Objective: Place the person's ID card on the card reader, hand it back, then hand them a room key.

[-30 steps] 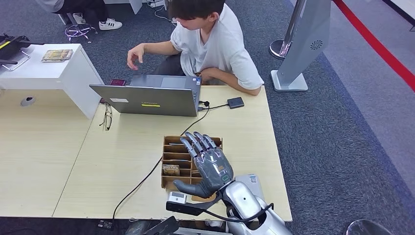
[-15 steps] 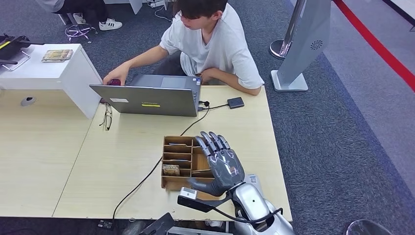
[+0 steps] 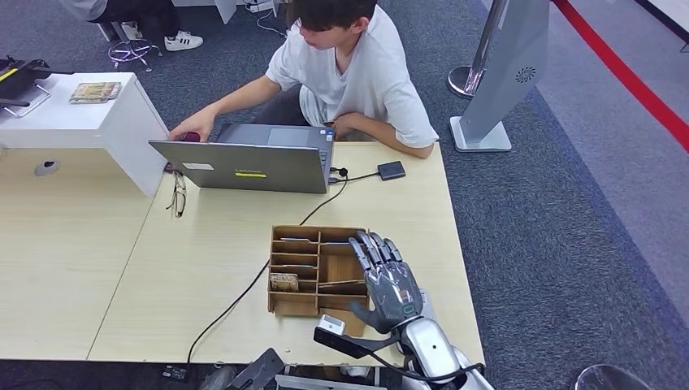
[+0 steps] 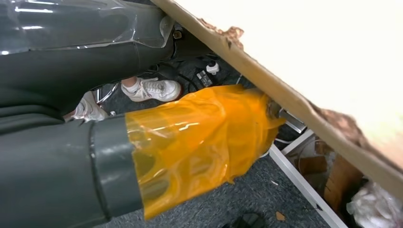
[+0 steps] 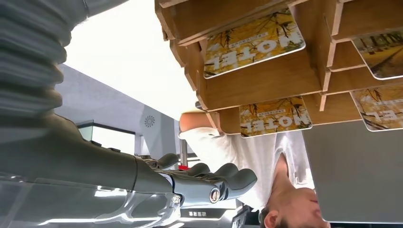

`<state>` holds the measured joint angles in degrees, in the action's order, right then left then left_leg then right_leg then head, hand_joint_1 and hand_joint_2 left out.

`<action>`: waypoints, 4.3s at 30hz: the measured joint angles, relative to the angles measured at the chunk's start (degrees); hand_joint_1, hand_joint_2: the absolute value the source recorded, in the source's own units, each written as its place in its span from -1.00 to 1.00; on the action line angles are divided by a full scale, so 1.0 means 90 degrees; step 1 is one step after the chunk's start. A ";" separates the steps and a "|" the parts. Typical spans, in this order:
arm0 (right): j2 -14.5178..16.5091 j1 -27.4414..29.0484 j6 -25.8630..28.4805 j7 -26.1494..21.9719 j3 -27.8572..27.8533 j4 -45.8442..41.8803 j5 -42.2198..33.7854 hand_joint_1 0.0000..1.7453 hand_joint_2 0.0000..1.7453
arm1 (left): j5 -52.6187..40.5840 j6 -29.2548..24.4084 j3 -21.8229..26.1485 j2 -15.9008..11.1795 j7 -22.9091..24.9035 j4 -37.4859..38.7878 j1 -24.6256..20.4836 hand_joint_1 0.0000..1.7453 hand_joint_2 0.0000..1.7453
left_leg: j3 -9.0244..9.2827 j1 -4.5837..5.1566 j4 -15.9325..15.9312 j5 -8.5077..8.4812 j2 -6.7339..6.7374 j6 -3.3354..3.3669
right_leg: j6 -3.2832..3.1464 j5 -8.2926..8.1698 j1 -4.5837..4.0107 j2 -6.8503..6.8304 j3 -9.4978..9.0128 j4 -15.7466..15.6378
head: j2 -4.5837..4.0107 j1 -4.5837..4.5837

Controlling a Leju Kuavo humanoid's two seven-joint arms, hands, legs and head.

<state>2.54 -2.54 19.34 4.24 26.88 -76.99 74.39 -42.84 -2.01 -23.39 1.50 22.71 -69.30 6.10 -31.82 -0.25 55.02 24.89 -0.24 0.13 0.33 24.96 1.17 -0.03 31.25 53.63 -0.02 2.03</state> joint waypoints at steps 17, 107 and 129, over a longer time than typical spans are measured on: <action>0.0000 0.0232 0.0093 -0.0183 -0.0151 -0.0185 -0.0011 -1.00 1.00 | 0.0470 -0.0457 0.0129 0.0047 0.0178 -0.0155 0.0195 -1.00 -1.00 | 0.0000 0.0000 0.0000 0.0000 0.0001 0.0000 | 0.0000 0.0001 0.0000 0.0001 0.0000 0.0000 | 0.0000 0.0000; -0.0436 0.0170 0.0781 -0.0891 0.0680 -0.0704 -0.0958 -1.00 1.00 | 0.0689 -0.2651 0.4444 0.0216 -0.4379 0.5248 -0.1194 -1.00 -1.00 | 0.0014 -0.0051 -0.0076 -0.0100 0.0002 -0.0094 | -0.0104 -0.0054 -0.0044 -0.0015 0.0013 -0.0008 | 0.0000 -0.0002; -0.0760 0.0303 0.1013 -0.1087 0.0670 -0.0745 -0.1175 -1.00 1.00 | 0.0932 -0.2280 0.4902 -0.0605 -0.5125 0.5889 -0.1014 -1.00 -1.00 | -0.0016 -0.0047 -0.0041 -0.0038 0.0015 -0.0058 | -0.0061 -0.0020 -0.0044 -0.0006 0.0023 -0.0009 | 0.0000 0.0002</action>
<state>-4.31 0.18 28.46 -5.54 32.92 -83.69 63.81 -34.45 -22.53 20.73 -3.95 -23.41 -16.30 -3.03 -31.97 -0.67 54.65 24.55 -0.10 -0.39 -0.22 24.78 0.77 -0.08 31.45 53.55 -0.02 2.05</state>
